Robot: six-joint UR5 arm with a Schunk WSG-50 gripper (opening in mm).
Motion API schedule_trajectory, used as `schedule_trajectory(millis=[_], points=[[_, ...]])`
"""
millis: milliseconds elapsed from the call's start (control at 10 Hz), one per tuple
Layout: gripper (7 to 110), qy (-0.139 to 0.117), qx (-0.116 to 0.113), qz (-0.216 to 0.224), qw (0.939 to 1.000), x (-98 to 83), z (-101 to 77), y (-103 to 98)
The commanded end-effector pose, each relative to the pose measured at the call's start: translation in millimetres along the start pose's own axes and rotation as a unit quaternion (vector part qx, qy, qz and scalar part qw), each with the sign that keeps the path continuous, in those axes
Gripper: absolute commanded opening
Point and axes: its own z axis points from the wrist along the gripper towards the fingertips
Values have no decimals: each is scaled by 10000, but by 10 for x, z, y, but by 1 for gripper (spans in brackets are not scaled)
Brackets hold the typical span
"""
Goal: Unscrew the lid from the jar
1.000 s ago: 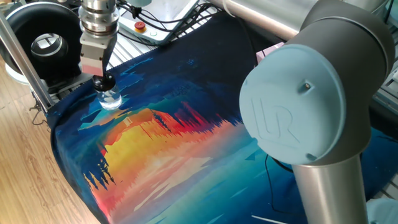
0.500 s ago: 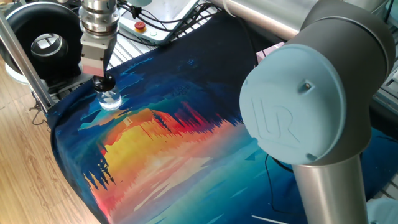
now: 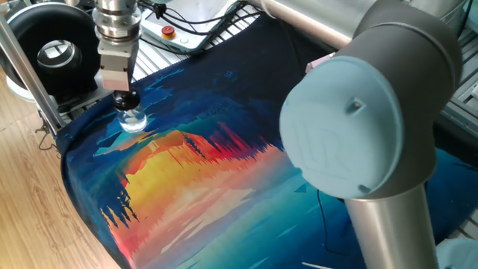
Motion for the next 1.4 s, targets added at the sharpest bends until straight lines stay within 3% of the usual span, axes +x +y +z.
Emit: schedule_trajectory(millis=[0,500,700,900,1100,1300], points=[[22,85,11,-166,9998,-135,-5,34],[22,369,58,-677,9970,-4,88,-7],[22,474,-58,-1458,9882,27,29,-75],[22,548,-144,-1727,9834,-56,-44,-46],[22,464,-65,-2047,9777,-208,72,-23],[22,596,131,-2384,9692,-210,165,-29]])
